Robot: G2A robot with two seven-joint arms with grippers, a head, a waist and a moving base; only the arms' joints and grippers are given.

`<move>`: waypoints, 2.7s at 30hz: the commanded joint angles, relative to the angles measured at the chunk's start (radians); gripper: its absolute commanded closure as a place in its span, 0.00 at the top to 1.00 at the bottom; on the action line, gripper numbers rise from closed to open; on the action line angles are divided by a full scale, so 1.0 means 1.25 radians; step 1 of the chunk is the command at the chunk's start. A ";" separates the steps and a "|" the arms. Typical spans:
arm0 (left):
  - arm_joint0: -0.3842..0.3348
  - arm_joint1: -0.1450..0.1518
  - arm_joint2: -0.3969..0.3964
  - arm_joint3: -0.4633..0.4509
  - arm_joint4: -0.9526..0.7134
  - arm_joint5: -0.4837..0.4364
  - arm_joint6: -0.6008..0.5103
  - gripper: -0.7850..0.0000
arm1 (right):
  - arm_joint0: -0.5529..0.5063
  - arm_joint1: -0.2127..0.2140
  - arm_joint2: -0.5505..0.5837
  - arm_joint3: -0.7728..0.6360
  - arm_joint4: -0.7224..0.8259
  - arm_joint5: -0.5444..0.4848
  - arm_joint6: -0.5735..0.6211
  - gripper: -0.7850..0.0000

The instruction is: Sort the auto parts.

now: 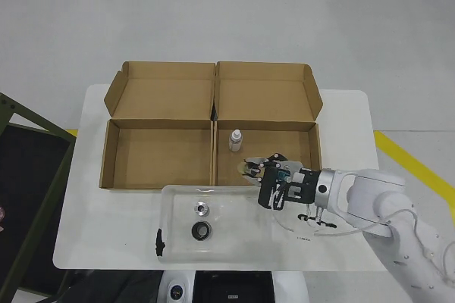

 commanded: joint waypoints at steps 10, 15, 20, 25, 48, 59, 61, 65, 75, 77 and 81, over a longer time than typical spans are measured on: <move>0.000 0.000 0.000 0.000 0.000 0.000 0.000 1.00 | 0.006 0.002 0.037 0.022 0.046 0.016 -0.021 0.00; 0.000 0.000 0.000 0.000 0.000 0.000 0.000 1.00 | 0.026 0.003 0.042 0.034 0.050 0.013 0.014 0.00; 0.000 0.000 0.000 0.000 0.000 0.000 0.000 1.00 | 0.063 -0.002 0.006 0.081 0.069 0.009 0.042 0.00; 0.000 0.000 0.000 0.000 0.000 0.000 0.000 1.00 | 0.117 -0.012 -0.046 0.151 0.076 0.009 0.066 0.00; 0.000 0.000 0.000 0.000 0.000 0.000 0.000 1.00 | 0.290 -0.061 -0.236 0.385 0.053 0.037 0.180 0.00; 0.000 0.000 0.000 0.000 0.000 0.000 0.000 1.00 | 0.347 -0.091 -0.309 0.469 0.002 0.070 0.194 0.00; 0.000 0.000 0.000 0.000 0.000 0.000 0.000 1.00 | 0.353 -0.096 -0.319 0.484 -0.008 0.078 0.195 0.00; 0.000 0.000 0.000 0.000 0.000 0.000 0.000 1.00 | 0.362 -0.104 -0.336 0.508 -0.024 0.088 0.193 0.00; 0.000 0.000 0.000 0.000 0.000 0.000 0.000 1.00 | 0.377 -0.122 -0.359 0.544 -0.044 0.105 0.190 0.15; 0.000 0.000 0.000 0.000 0.000 0.000 0.000 1.00 | 0.379 -0.125 -0.362 0.548 -0.047 0.109 0.191 0.24; 0.000 0.000 0.000 0.000 0.000 0.000 0.000 1.00 | 0.381 -0.130 -0.364 0.554 -0.051 0.109 0.193 0.33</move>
